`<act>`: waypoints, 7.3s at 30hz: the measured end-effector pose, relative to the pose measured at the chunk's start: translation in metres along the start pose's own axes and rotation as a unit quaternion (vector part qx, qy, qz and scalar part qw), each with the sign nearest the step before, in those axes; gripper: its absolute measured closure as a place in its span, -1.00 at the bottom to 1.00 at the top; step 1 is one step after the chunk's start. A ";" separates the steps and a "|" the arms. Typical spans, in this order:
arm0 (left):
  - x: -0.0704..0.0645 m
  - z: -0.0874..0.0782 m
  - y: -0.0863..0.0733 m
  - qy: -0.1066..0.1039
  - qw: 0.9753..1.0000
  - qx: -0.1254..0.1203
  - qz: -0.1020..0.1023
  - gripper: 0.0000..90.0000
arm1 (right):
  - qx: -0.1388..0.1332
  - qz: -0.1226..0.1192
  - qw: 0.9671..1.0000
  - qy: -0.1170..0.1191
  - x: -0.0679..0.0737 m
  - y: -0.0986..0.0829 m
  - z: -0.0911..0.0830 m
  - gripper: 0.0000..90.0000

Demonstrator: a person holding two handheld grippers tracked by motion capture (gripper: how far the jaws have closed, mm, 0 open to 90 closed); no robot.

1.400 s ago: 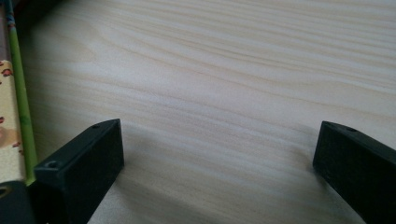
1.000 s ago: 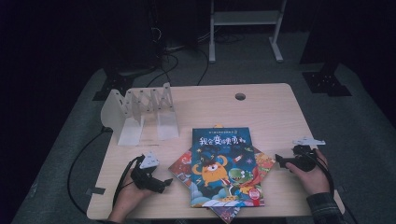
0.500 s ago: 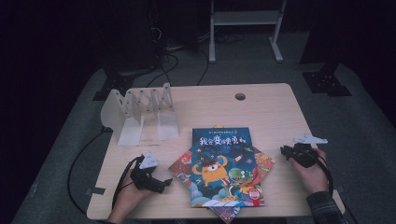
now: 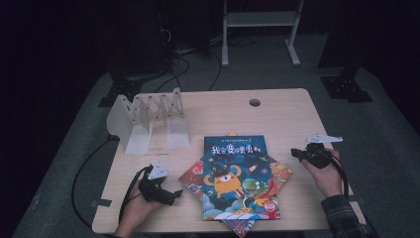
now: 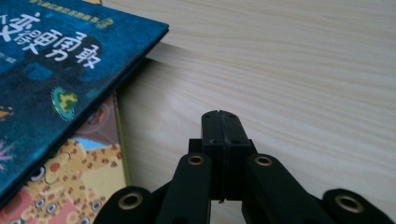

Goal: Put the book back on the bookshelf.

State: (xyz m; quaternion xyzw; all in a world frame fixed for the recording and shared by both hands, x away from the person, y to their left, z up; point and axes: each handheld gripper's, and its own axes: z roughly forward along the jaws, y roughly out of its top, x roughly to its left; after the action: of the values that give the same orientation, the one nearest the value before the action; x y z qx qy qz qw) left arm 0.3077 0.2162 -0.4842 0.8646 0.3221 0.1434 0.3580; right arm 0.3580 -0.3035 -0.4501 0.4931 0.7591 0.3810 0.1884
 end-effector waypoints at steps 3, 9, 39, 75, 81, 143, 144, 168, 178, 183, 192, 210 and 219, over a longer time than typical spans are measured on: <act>0.000 0.000 0.000 0.000 1.000 0.001 0.001 -1.00 | 0.000 -0.007 1.000 0.006 0.003 0.006 0.004 0.99; 0.000 0.000 0.000 0.000 1.000 0.000 -0.002 -1.00 | 0.008 -0.024 0.999 0.024 0.012 0.016 0.018 0.99; 0.000 0.000 0.000 0.000 1.000 -0.001 -0.002 -1.00 | 0.017 -0.064 0.994 0.086 0.055 0.039 0.059 0.99; -0.001 -0.001 -0.001 0.000 1.000 0.001 -0.001 -1.00 | -0.013 -0.099 0.983 0.155 0.075 0.037 0.030 -0.13; -0.001 -0.001 -0.001 0.000 1.000 0.001 -0.001 -1.00 | -0.011 -0.100 0.984 0.148 0.073 0.020 0.015 -0.30; -0.001 -0.001 -0.001 0.001 1.000 0.000 -0.002 -1.00 | 0.013 -0.132 0.981 0.140 0.088 -0.069 -0.058 -0.54; -0.001 -0.001 -0.001 0.001 1.000 0.000 -0.002 -1.00 | 0.013 -0.131 0.982 0.137 0.086 -0.068 -0.058 -0.54; 0.004 -0.031 0.024 -0.027 0.999 -0.032 0.010 -1.00 | 0.008 -0.113 0.989 0.097 0.057 -0.048 -0.040 -0.53; 0.023 -0.022 0.046 -0.028 0.998 -0.050 -0.007 -1.00 | 0.007 -0.116 0.989 0.091 0.052 -0.040 -0.032 -0.52; 0.028 -0.009 0.051 -0.044 0.999 -0.030 -0.009 -1.00 | 0.006 -0.117 0.989 0.090 0.051 -0.038 -0.029 -0.51; 0.025 -0.001 0.051 -0.067 0.998 -0.015 -0.014 -1.00 | 0.003 -0.122 0.989 0.084 0.049 -0.035 -0.026 -0.49; 0.005 -0.009 0.050 -0.106 0.994 -0.016 -0.004 -1.00 | 0.002 -0.116 0.991 0.072 0.041 -0.022 -0.010 -0.47; -0.009 -0.007 0.055 -0.139 0.990 -0.016 0.012 -1.00 | 0.001 -0.108 0.993 0.057 0.035 -0.010 -0.001 -0.44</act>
State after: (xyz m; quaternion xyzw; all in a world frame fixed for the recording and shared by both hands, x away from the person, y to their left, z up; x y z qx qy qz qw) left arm 0.3227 0.1845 -0.4403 0.8743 0.2564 0.0311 0.4109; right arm 0.3356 -0.2754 -0.4542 0.3862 0.8174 0.3854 0.1848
